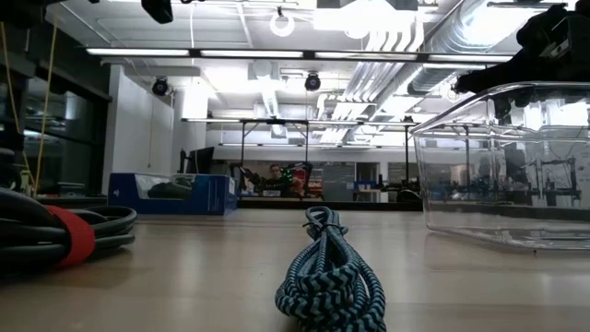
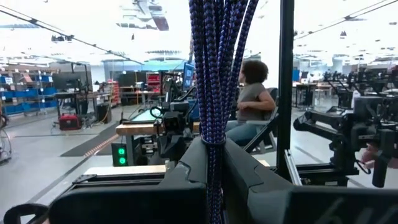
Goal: Pick and place USB-C Cables
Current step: Put the purple charger cable into the transparent bin
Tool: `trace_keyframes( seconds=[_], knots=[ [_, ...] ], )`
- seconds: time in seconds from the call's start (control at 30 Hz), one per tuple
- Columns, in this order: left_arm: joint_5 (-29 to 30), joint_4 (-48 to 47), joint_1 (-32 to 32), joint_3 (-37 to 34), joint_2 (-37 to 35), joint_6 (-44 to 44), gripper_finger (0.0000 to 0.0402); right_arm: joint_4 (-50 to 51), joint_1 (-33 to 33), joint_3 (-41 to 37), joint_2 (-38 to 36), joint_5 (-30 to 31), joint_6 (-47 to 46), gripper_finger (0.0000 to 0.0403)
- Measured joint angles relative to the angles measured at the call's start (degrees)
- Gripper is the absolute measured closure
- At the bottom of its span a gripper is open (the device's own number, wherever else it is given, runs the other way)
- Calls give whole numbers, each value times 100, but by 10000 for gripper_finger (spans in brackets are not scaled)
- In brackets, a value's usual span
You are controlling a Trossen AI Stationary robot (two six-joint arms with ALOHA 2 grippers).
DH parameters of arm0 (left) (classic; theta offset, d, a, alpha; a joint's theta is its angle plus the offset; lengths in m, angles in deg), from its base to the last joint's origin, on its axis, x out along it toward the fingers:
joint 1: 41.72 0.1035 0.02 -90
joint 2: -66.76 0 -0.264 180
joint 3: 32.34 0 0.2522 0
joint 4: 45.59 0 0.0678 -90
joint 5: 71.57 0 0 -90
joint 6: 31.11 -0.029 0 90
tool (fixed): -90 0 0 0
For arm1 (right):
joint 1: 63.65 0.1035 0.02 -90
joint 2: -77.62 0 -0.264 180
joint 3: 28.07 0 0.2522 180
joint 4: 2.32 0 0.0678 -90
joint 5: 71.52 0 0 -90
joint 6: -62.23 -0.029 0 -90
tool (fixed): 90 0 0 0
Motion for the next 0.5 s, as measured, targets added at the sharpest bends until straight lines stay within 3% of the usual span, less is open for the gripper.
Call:
trace_keyframes(
  seconds=[0.13, 0.33, 0.5],
  knots=[
    [1, -4, 0, 0, 0, 49, 402, -45, 1, 0, 0, 0, -74, 402],
    [2, -12, 0, -2, 0, 38, 401, -110, 1, 0, 0, -44, -1016, 402],
    [2, -225, 0, -2, 3, 441, 401, -713, -1, 0, 36, -85, -1146, 402]
  ],
)
